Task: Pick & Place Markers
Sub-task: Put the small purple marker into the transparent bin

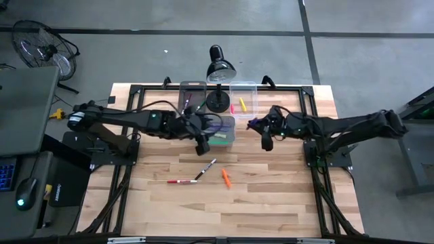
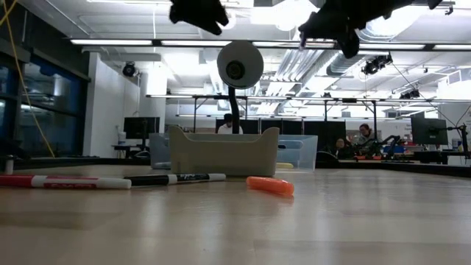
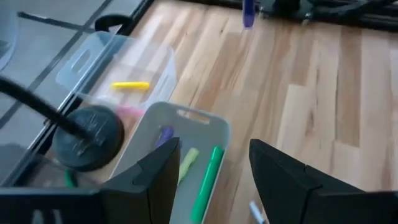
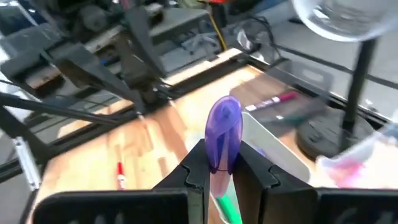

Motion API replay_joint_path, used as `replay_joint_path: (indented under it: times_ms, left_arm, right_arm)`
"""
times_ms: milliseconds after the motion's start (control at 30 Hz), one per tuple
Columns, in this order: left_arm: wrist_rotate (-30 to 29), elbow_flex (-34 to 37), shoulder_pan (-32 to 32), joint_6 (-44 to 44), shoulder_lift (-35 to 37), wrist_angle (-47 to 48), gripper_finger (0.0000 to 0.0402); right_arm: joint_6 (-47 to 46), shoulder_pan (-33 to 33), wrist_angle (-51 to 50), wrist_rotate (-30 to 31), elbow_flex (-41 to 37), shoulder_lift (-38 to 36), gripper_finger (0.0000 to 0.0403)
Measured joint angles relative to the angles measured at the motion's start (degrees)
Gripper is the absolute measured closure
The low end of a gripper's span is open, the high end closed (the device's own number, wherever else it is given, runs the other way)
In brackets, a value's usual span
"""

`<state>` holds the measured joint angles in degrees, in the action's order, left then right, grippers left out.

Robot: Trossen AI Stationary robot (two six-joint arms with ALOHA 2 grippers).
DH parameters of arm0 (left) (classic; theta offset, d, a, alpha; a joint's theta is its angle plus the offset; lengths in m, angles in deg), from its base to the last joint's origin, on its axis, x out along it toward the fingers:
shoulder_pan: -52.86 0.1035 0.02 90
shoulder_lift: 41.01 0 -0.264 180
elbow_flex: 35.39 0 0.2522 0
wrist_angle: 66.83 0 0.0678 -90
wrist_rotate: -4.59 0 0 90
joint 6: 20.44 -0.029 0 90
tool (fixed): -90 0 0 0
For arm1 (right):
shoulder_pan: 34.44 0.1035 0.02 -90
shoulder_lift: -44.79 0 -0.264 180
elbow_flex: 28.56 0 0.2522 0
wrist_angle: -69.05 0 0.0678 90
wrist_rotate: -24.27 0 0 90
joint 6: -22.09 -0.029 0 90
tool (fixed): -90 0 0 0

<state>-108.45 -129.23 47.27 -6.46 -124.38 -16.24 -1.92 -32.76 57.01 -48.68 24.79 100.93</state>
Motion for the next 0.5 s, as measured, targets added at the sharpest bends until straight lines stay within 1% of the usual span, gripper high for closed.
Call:
replay_joint_path:
  times_ms: [67, 167, 233, 300, 367, 500]
  left_arm:
    - [-0.43, 2.83, -0.01, 2.11, 1.89, -1.61, 0.0211]
    - [-1.75, 9.14, 0.00, 5.08, 6.43, -1.20, 0.0211]
    - [-1.83, 13.34, 0.00, 7.08, 9.13, -6.47, 0.0211]
    - [-1.76, 18.27, 0.00, 8.32, 12.86, -8.08, 0.0211]
    - [-1.58, 22.27, 0.00, 9.10, 15.66, -13.93, 0.0211]
    - [-1.59, 29.28, 0.14, 9.49, 21.40, -17.62, 0.0211]
  right_arm:
    - [-0.93, -0.79, -2.53, 0.02, 0.00, -0.50, 0.0364]
    - [-2.40, -2.24, -4.53, -0.02, 0.00, -0.39, 0.0364]
    - [-3.11, -3.54, -4.94, -0.09, 0.00, 0.06, 0.0364]
    - [-3.22, -5.29, -4.97, -1.11, 0.00, 0.51, 0.0364]
    - [-3.86, -7.52, -4.90, -2.58, 0.00, 0.87, 0.0364]
    - [-4.65, -12.97, -6.46, -6.53, 0.99, 2.58, 0.0361]
